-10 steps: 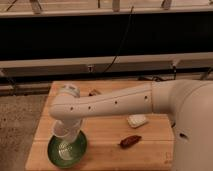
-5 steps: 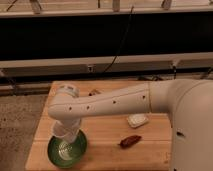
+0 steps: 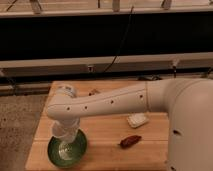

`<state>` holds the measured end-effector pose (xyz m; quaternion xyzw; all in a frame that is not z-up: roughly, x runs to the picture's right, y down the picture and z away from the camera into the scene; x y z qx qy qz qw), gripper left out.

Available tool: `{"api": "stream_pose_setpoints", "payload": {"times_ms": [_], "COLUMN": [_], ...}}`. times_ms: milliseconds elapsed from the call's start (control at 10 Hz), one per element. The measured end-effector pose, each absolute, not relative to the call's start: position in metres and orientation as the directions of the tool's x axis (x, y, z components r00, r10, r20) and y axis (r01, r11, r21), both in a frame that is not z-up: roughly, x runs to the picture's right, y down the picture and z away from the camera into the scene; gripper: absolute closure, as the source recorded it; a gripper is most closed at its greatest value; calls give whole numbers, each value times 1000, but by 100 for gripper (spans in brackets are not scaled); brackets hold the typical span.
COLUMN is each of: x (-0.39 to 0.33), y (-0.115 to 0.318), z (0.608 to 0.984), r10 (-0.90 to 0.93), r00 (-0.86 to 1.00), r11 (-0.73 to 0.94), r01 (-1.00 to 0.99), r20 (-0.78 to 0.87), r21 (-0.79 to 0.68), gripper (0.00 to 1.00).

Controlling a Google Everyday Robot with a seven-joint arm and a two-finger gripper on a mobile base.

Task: Place the ceramic cup in the ceramic bowl

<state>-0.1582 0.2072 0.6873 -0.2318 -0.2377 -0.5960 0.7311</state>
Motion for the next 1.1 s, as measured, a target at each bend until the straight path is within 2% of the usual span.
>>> {"api": "stream_pose_setpoints", "payload": {"times_ms": [1100], "x": [-164], "y": [210], "z": [692], "r10": [-766], "r00": [164], "r11": [166], "r01": [985], "r20": [622], "r21": [-55], "gripper": [97]}}
